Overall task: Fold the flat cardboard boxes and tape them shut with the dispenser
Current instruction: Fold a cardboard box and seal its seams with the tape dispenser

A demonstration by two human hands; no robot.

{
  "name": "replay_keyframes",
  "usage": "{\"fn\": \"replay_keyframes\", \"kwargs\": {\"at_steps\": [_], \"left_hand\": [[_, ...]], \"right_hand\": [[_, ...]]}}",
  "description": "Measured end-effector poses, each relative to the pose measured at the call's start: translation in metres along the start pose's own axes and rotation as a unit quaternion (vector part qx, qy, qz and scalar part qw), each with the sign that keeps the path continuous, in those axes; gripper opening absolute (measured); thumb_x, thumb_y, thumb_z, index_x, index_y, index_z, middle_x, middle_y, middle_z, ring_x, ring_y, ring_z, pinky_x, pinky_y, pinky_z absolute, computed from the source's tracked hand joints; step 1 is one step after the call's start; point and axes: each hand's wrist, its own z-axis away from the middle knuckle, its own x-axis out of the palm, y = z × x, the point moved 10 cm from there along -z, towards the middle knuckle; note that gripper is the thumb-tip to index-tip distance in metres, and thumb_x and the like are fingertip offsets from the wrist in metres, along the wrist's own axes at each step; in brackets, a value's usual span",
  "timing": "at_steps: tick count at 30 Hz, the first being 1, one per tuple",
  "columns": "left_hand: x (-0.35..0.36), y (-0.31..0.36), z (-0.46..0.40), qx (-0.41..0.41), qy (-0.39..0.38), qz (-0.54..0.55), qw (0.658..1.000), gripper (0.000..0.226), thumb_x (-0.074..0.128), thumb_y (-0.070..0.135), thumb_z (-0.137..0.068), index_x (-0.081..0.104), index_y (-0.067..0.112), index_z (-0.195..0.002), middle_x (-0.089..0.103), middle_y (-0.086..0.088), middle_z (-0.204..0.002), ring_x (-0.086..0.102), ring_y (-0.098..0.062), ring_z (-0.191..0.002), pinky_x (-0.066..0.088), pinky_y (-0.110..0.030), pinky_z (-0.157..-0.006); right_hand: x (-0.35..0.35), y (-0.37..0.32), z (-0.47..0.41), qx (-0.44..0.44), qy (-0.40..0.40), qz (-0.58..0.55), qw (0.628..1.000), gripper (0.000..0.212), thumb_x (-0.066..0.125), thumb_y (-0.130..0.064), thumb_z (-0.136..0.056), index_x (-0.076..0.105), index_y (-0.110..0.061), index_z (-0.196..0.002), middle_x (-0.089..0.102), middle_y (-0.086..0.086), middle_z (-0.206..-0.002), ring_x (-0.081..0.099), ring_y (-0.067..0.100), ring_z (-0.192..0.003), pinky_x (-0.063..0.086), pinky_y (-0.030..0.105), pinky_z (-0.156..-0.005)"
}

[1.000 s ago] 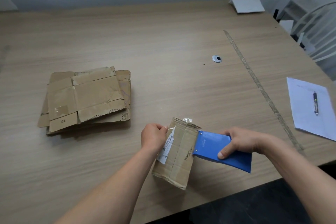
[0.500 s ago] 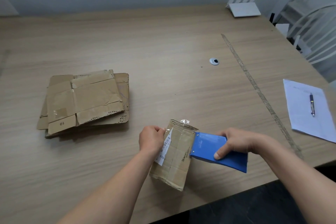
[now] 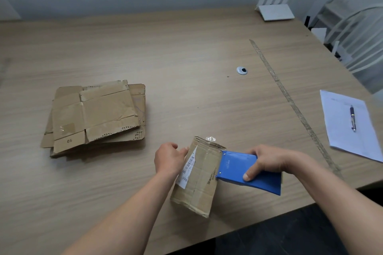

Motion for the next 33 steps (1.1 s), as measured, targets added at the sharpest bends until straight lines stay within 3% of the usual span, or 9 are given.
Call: {"fn": "replay_keyframes", "kwargs": {"at_steps": [5, 7, 9, 12, 15, 20, 23, 27, 33], "left_hand": [[-0.012, 0.045, 0.033, 0.222, 0.07, -0.047, 0.972, 0.01, 0.065, 0.017, -0.087, 0.072, 0.016, -0.094, 0.06, -0.004, -0.096, 0.06, -0.028, -0.089, 0.042, -0.03, -0.072], [0.002, 0.055, 0.053, 0.327, 0.067, -0.119, 0.935, 0.017, 0.057, 0.025, -0.087, 0.072, 0.018, -0.093, 0.056, -0.005, -0.099, 0.055, -0.032, -0.089, 0.049, -0.037, -0.07], [0.019, 0.056, 0.071, 0.381, 0.063, -0.238, 0.891, 0.038, 0.049, 0.046, -0.083, 0.066, 0.027, -0.11, 0.053, -0.008, -0.125, 0.051, -0.036, -0.106, 0.051, -0.041, -0.073], [0.049, 0.038, 0.082, 0.377, -0.043, -0.375, 0.846, 0.082, 0.036, 0.08, -0.078, 0.032, 0.04, -0.149, 0.007, -0.008, -0.164, 0.011, -0.04, -0.147, 0.036, -0.056, -0.099], [0.062, 0.008, 0.085, 0.347, -0.132, -0.423, 0.826, 0.107, 0.042, 0.089, -0.069, 0.0, 0.04, -0.155, -0.034, -0.002, -0.158, -0.023, -0.038, -0.147, 0.017, -0.056, -0.114], [0.065, 0.003, 0.09, 0.313, -0.118, -0.446, 0.83, 0.127, 0.057, 0.086, -0.063, -0.006, 0.027, -0.156, -0.039, -0.009, -0.156, -0.024, -0.04, -0.146, 0.015, -0.057, -0.117], [0.072, -0.001, 0.087, 0.297, -0.124, -0.435, 0.841, 0.13, 0.065, 0.079, -0.065, -0.008, 0.021, -0.156, -0.038, -0.009, -0.156, -0.019, -0.039, -0.148, 0.025, -0.054, -0.115], [0.074, -0.008, 0.08, 0.303, -0.148, -0.397, 0.854, 0.119, 0.065, 0.071, -0.069, -0.012, 0.038, -0.152, -0.035, 0.001, -0.158, -0.007, -0.039, -0.148, 0.042, -0.051, -0.105], [0.077, -0.011, 0.081, 0.309, -0.159, -0.419, 0.839, 0.107, 0.059, 0.071, -0.073, -0.012, 0.046, -0.149, -0.039, 0.0, -0.156, -0.011, -0.041, -0.147, 0.043, -0.054, -0.102]], "right_hand": [[0.003, -0.005, -0.004, -0.005, 0.004, -0.003, 1.0, 0.06, 0.09, -0.043, -0.048, 0.075, -0.022, -0.102, 0.078, -0.001, -0.095, 0.074, 0.022, -0.092, 0.059, 0.039, -0.087], [0.004, -0.007, -0.007, -0.007, 0.008, -0.004, 1.0, 0.056, 0.091, -0.042, -0.051, 0.075, -0.021, -0.101, 0.078, -0.001, -0.094, 0.074, 0.021, -0.091, 0.059, 0.038, -0.085], [0.007, -0.008, -0.012, -0.003, 0.011, 0.004, 1.0, 0.051, 0.092, -0.039, -0.055, 0.075, -0.02, -0.099, 0.078, 0.0, -0.093, 0.074, 0.02, -0.089, 0.059, 0.037, -0.083], [0.022, 0.001, -0.022, 0.016, 0.003, 0.049, 0.999, 0.054, 0.091, -0.042, -0.051, 0.072, -0.02, -0.096, 0.076, 0.001, -0.094, 0.073, 0.021, -0.089, 0.061, 0.041, -0.084], [0.037, 0.019, -0.026, 0.034, -0.01, 0.04, 0.999, 0.052, 0.092, -0.041, -0.058, 0.07, -0.02, -0.101, 0.075, 0.001, -0.099, 0.072, 0.021, -0.092, 0.06, 0.041, -0.087], [0.043, 0.018, -0.025, 0.018, -0.001, 0.009, 1.0, 0.043, 0.09, -0.036, -0.068, 0.069, -0.022, -0.102, 0.073, -0.001, -0.099, 0.071, 0.018, -0.091, 0.057, 0.034, -0.081], [0.044, 0.014, -0.027, 0.01, 0.002, 0.001, 1.0, 0.04, 0.09, -0.035, -0.07, 0.068, -0.024, -0.101, 0.072, -0.002, -0.099, 0.07, 0.018, -0.091, 0.057, 0.032, -0.079], [0.046, 0.011, -0.03, 0.006, -0.001, -0.003, 1.0, 0.04, 0.09, -0.034, -0.069, 0.069, -0.023, -0.1, 0.073, -0.001, -0.099, 0.07, 0.019, -0.091, 0.057, 0.033, -0.079], [0.049, 0.01, -0.031, 0.004, -0.003, -0.008, 1.0, 0.042, 0.09, -0.034, -0.069, 0.069, -0.023, -0.104, 0.073, 0.0, -0.101, 0.071, 0.02, -0.093, 0.058, 0.036, -0.084]]}}
